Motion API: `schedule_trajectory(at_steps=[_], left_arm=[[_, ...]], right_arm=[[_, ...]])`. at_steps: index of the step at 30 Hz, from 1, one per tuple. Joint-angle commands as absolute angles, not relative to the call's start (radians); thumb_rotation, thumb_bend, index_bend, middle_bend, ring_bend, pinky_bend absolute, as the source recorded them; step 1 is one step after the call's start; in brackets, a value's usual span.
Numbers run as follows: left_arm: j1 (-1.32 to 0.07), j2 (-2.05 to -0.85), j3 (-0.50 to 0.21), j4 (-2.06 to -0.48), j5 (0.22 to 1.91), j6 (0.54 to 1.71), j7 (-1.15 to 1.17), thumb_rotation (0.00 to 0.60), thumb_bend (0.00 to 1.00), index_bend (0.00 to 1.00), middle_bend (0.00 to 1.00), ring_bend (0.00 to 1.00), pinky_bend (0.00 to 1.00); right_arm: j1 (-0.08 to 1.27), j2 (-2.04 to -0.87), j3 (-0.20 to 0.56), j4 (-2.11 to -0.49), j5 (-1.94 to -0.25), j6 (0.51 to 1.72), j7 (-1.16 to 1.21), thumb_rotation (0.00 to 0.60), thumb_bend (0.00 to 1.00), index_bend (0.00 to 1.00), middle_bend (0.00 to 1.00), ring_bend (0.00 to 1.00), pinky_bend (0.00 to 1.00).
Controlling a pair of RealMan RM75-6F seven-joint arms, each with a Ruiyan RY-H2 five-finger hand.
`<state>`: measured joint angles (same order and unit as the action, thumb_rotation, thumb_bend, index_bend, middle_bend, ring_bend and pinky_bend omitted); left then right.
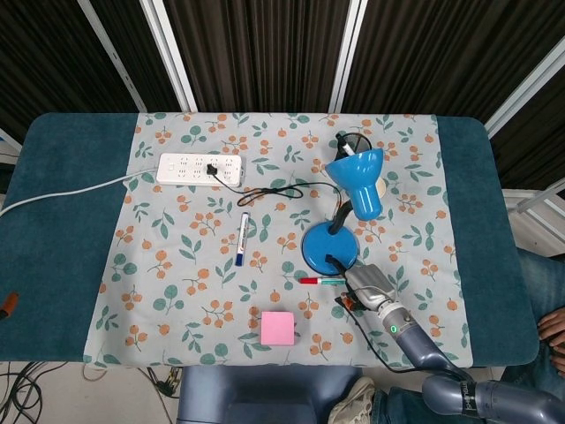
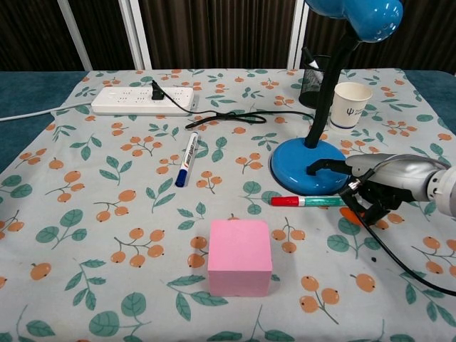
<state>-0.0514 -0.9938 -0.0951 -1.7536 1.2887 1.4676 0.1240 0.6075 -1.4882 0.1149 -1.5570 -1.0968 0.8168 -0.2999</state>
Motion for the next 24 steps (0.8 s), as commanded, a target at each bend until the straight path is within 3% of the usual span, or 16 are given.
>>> schedule_trajectory(at_steps=[1, 19, 24], left_arm=[[-0.052, -0.994, -0.095, -1.753, 1.288, 1.467, 0.124, 0.6, 0.28, 0.04, 0.04, 0.0, 0.09], [-0.049, -0.994, -0.095, -1.755, 1.291, 1.474, 0.128, 0.6, 0.28, 0.04, 0.04, 0.0, 0.09], [-0.049, -0.993, -0.096, -1.754, 1.288, 1.474, 0.125, 0.6, 0.28, 0.04, 0.04, 0.0, 0.09]], right_arm=[[0.612, -1.491, 0.114, -1.553, -1.088, 0.818, -0.302, 0.6, 0.55, 0.04, 0.76, 0.88, 0.95], [0.64, -1.484, 0.09, -1.528, -1.017, 0.786, -0.333, 0.6, 0.55, 0.04, 0.76, 0.88, 1.0], [0.634, -1.463, 0.108, -1.555, -1.018, 0.828, -0.323, 0.6, 0.55, 0.04, 0.75, 0.87, 1.0]])
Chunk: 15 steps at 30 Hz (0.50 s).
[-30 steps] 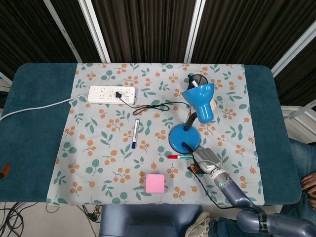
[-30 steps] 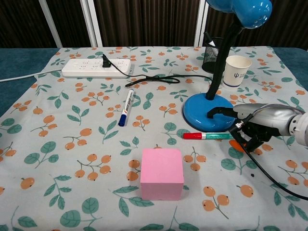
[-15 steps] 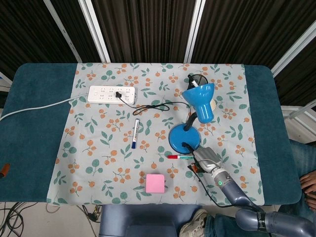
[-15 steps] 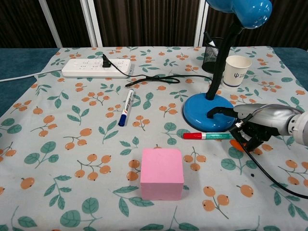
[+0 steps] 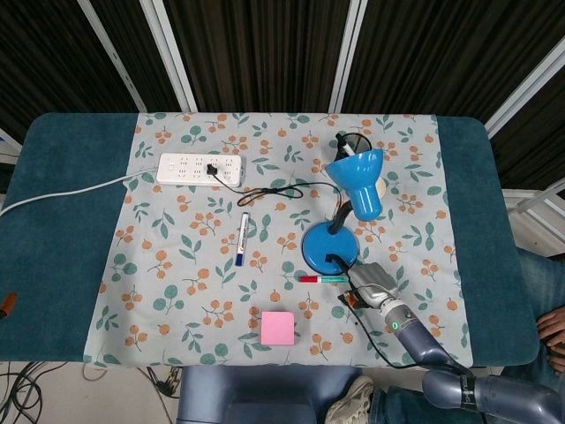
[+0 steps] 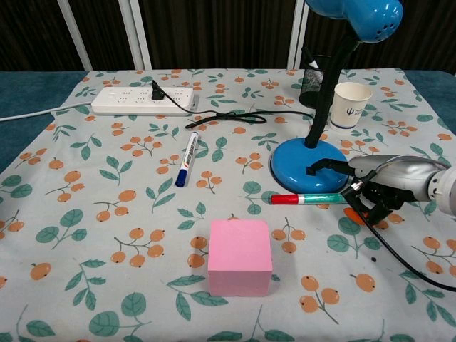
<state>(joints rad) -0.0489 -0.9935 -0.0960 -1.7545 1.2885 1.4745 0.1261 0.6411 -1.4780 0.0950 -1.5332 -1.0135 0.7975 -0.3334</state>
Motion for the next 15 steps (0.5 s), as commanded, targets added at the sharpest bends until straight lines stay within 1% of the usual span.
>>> schedule_trajectory(at_steps=[1, 4, 5, 6, 7, 9, 14, 15], left_arm=[[-0.049, -0.993, -0.096, -1.755, 1.289, 1.475, 0.125, 0.6, 0.28, 0.04, 0.04, 0.0, 0.09], [-0.047, -0.992, -0.096, -1.755, 1.291, 1.477, 0.123, 0.6, 0.28, 0.04, 0.04, 0.0, 0.09], [-0.047, -0.992, -0.096, -1.755, 1.291, 1.477, 0.123, 0.6, 0.28, 0.04, 0.04, 0.0, 0.09], [-0.047, -0.991, -0.096, -1.755, 1.291, 1.477, 0.123, 0.6, 0.28, 0.04, 0.04, 0.0, 0.09], [-0.047, -0.991, -0.096, -1.756, 1.291, 1.477, 0.123, 0.6, 0.28, 0.04, 0.04, 0.0, 0.09], [-0.047, -0.991, -0.095, -1.756, 1.29, 1.476, 0.124, 0.6, 0.28, 0.04, 0.04, 0.0, 0.09], [-0.049, -0.994, -0.095, -1.757, 1.288, 1.474, 0.133, 0.6, 0.28, 0.04, 0.04, 0.0, 0.09], [-0.05, -0.995, -0.095, -1.758, 1.289, 1.474, 0.135, 0.6, 0.28, 0.04, 0.04, 0.0, 0.09]], right_arm=[[0.627, -1.454, 0.114, -1.57, -1.024, 0.849, -0.318, 0.6, 0.55, 0.04, 0.74, 0.85, 1.0], [0.596, -1.422, 0.13, -1.627, -1.061, 0.933, -0.295, 0.6, 0.55, 0.04, 0.62, 0.73, 1.0], [0.588, -1.414, 0.134, -1.639, -1.069, 0.952, -0.291, 0.6, 0.54, 0.04, 0.57, 0.67, 1.0], [0.573, -1.396, 0.135, -1.662, -1.084, 0.986, -0.287, 0.6, 0.52, 0.04, 0.51, 0.6, 1.0], [0.566, -1.386, 0.134, -1.675, -1.091, 1.0, -0.288, 0.6, 0.5, 0.03, 0.47, 0.55, 1.0], [0.537, -1.324, 0.112, -1.738, -1.115, 1.038, -0.304, 0.6, 0.44, 0.03, 0.37, 0.43, 1.0], [0.506, -1.184, 0.067, -1.85, -1.124, 1.05, -0.354, 0.6, 0.36, 0.02, 0.24, 0.27, 1.0], [0.497, -1.167, 0.061, -1.856, -1.132, 1.069, -0.365, 0.6, 0.35, 0.01, 0.21, 0.23, 0.86]])
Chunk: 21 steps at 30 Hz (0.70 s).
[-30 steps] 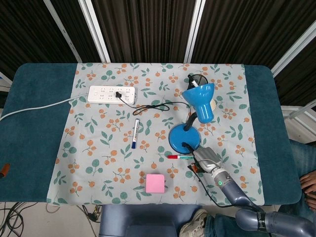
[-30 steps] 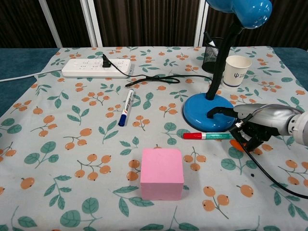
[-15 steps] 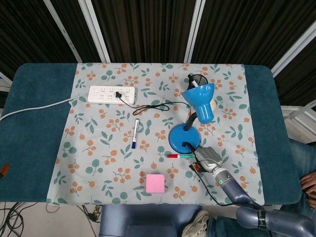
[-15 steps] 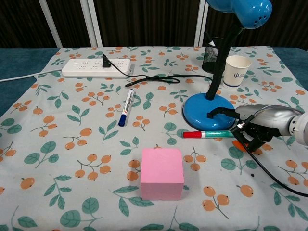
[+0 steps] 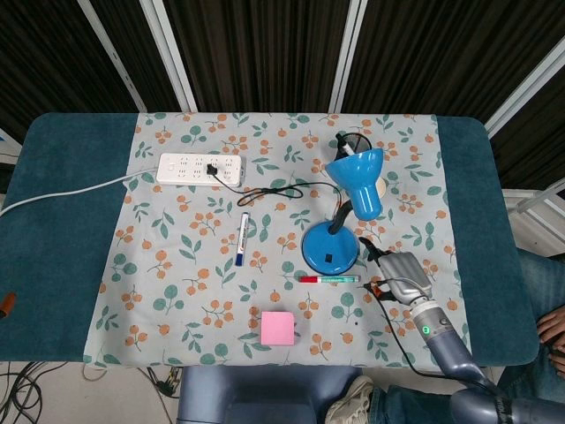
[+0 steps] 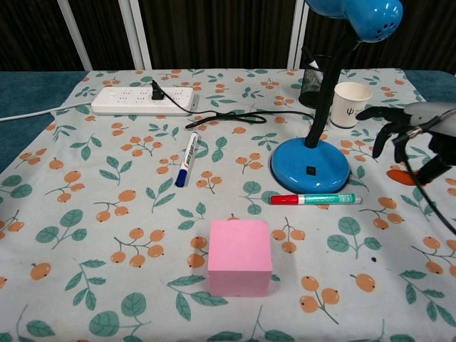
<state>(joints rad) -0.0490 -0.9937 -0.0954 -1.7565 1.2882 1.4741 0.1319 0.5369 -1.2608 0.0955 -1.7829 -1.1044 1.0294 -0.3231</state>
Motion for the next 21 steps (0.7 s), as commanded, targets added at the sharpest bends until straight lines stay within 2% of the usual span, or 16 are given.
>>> schedule_trajectory(at_steps=[1, 3, 4, 9, 13, 21], left_arm=[[-0.049, -0.995, -0.094, -1.759, 1.29, 1.475, 0.137, 0.6, 0.28, 0.04, 0.04, 0.0, 0.09], [-0.049, -0.997, -0.093, -1.761, 1.293, 1.476, 0.144, 0.6, 0.28, 0.04, 0.04, 0.0, 0.09], [-0.049, -0.997, -0.091, -1.762, 1.294, 1.477, 0.147, 0.6, 0.28, 0.04, 0.04, 0.0, 0.09], [-0.049, -1.0, -0.088, -1.768, 1.301, 1.48, 0.158, 0.6, 0.28, 0.04, 0.04, 0.0, 0.09], [-0.048, -1.0, -0.085, -1.773, 1.304, 1.48, 0.161, 0.6, 0.28, 0.04, 0.04, 0.0, 0.09], [-0.049, -1.004, -0.081, -1.775, 1.309, 1.481, 0.177, 0.6, 0.28, 0.04, 0.04, 0.0, 0.09]], right_arm=[[0.486, -1.155, 0.056, -1.861, -1.143, 1.089, -0.372, 0.6, 0.35, 0.01, 0.19, 0.21, 0.68], [0.457, -1.137, 0.044, -1.866, -1.165, 1.138, -0.377, 0.6, 0.35, 0.01, 0.13, 0.15, 0.13], [0.439, -1.13, 0.037, -1.869, -1.181, 1.164, -0.371, 0.6, 0.35, 0.01, 0.12, 0.13, 0.05], [0.339, -1.113, -0.008, -1.835, -1.299, 1.299, -0.271, 0.6, 0.34, 0.01, 0.06, 0.09, 0.0], [0.258, -1.132, -0.04, -1.726, -1.408, 1.423, -0.175, 0.6, 0.33, 0.01, 0.04, 0.07, 0.0], [0.157, -1.186, -0.047, -1.555, -1.474, 1.575, -0.08, 0.6, 0.33, 0.01, 0.04, 0.06, 0.0]])
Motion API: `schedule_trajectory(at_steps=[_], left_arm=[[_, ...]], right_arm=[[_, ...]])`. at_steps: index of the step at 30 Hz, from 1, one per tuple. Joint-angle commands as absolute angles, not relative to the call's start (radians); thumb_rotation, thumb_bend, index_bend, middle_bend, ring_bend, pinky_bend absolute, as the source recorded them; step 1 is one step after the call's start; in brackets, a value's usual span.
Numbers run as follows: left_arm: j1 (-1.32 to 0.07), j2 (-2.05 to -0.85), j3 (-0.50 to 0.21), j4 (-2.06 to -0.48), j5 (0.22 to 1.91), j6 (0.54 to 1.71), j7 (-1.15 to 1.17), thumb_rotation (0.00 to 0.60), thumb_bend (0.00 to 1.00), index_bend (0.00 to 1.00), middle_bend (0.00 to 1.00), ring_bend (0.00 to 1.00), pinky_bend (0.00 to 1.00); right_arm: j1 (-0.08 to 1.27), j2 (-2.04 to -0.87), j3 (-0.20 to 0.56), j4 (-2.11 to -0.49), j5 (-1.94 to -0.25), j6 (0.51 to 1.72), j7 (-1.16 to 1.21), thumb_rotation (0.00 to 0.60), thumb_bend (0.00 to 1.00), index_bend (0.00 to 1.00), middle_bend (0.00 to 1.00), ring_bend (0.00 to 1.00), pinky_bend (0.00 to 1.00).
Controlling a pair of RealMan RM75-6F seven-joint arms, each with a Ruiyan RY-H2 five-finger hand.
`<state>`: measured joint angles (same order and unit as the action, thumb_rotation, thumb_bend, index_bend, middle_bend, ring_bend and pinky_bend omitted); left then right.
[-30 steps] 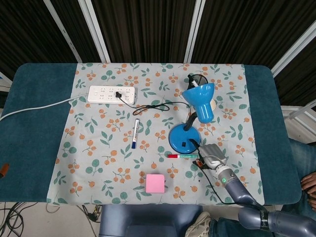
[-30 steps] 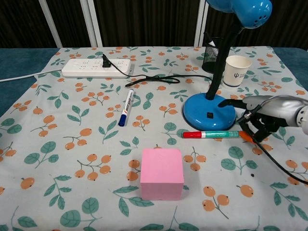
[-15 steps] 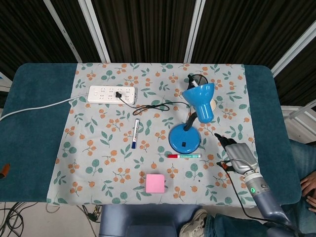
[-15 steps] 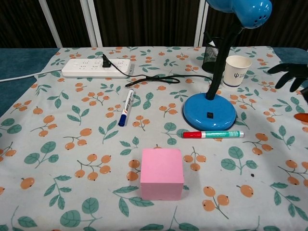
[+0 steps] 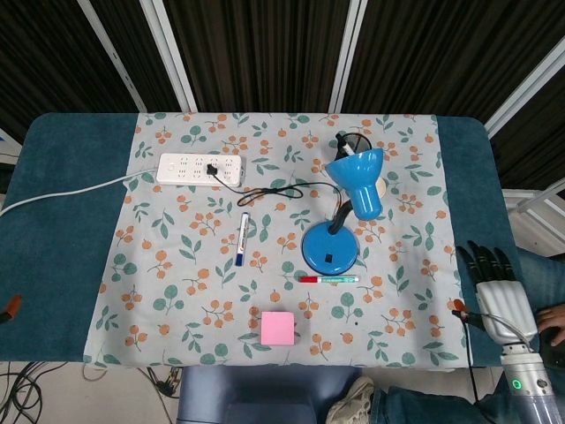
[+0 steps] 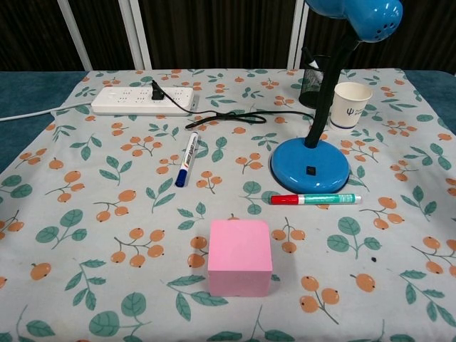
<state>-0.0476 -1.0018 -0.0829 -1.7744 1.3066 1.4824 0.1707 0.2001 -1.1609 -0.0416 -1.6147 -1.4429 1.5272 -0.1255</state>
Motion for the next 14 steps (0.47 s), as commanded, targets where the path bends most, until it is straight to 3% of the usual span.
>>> schedule_trajectory(at_steps=[1, 14], left_arm=[[-0.05, -1.006, -0.08, -1.775, 1.311, 1.481, 0.18, 0.6, 0.28, 0.04, 0.04, 0.0, 0.09], [-0.06, -1.024, -0.07, -1.778, 1.325, 1.472, 0.223, 0.6, 0.28, 0.04, 0.04, 0.0, 0.09]], right_arm=[[0.155, -1.187, -0.044, -1.545, -1.478, 1.58, -0.08, 0.6, 0.33, 0.01, 0.04, 0.06, 0.0], [0.131, -1.197, -0.007, -1.524, -1.481, 1.601, -0.086, 0.6, 0.33, 0.01, 0.04, 0.06, 0.0]])
